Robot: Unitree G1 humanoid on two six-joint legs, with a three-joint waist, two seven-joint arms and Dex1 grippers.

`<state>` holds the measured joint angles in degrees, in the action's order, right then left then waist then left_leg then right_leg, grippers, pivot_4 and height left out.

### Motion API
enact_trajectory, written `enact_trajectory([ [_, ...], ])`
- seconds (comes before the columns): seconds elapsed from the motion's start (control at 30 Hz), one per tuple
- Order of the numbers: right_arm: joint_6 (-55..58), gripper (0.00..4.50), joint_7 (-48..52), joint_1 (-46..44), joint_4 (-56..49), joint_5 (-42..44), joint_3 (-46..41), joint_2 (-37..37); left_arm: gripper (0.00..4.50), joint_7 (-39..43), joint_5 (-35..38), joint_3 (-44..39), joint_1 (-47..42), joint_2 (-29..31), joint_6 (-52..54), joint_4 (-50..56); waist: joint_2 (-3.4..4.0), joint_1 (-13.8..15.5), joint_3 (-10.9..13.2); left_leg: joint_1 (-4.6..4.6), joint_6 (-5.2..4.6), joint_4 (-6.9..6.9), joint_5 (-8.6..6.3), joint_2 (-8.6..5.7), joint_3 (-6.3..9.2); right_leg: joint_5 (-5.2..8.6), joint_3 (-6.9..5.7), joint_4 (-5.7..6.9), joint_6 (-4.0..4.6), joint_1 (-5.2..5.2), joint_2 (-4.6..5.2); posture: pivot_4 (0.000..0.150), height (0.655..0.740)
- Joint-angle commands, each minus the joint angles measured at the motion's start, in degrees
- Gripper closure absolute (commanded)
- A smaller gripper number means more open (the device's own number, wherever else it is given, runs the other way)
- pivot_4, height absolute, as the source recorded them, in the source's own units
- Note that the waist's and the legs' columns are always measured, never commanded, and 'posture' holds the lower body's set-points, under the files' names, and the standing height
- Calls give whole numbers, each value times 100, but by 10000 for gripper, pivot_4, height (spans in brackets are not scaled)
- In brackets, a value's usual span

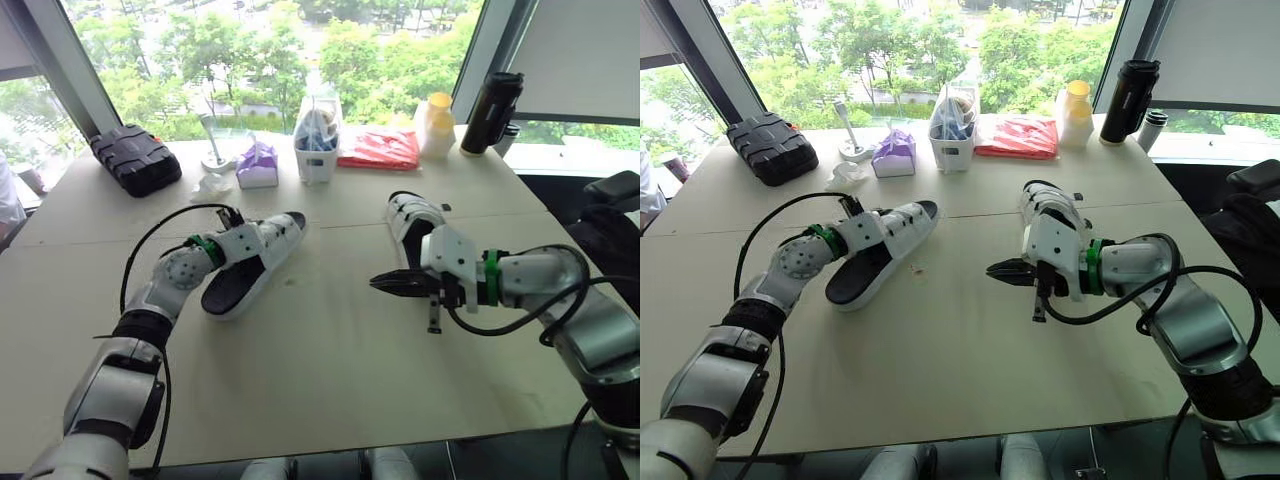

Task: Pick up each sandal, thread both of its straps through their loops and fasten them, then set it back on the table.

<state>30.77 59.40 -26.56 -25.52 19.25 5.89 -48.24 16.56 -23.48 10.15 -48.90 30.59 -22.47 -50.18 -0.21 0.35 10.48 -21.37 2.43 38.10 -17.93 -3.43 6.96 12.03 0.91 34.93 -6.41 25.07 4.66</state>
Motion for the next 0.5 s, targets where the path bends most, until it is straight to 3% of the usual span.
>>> enact_trajectory([
  [0.03,-106,45000,-49,-134,-79,-16,-5,63,44711,-716,-390,116,-340,-17,770,-271,0,4,0,-3,-2,0,-1,-1,-2,0,3,4,0,6,1,1500,7400],
  [0.17,-109,45000,-33,-174,-71,-20,37,85,44711,-914,-365,140,-495,-233,1240,-544,-2,28,1,-7,-1,1,-1,-5,-4,1,6,6,0,11,5,1500,7400],
  [0.4,-113,45000,-11,-199,-56,-42,56,88,44711,-789,-327,303,-307,-334,1095,-450,-2,32,0,-2,4,4,2,-5,-6,0,10,16,0,11,6,1500,7400],
  [0.5,-120,45000,-12,-211,-41,-61,73,102,31674,-587,-146,191,-142,-293,1120,-258,-2,31,-1,-2,13,4,7,-6,-11,0,15,16,0,11,8,1500,7400],
])
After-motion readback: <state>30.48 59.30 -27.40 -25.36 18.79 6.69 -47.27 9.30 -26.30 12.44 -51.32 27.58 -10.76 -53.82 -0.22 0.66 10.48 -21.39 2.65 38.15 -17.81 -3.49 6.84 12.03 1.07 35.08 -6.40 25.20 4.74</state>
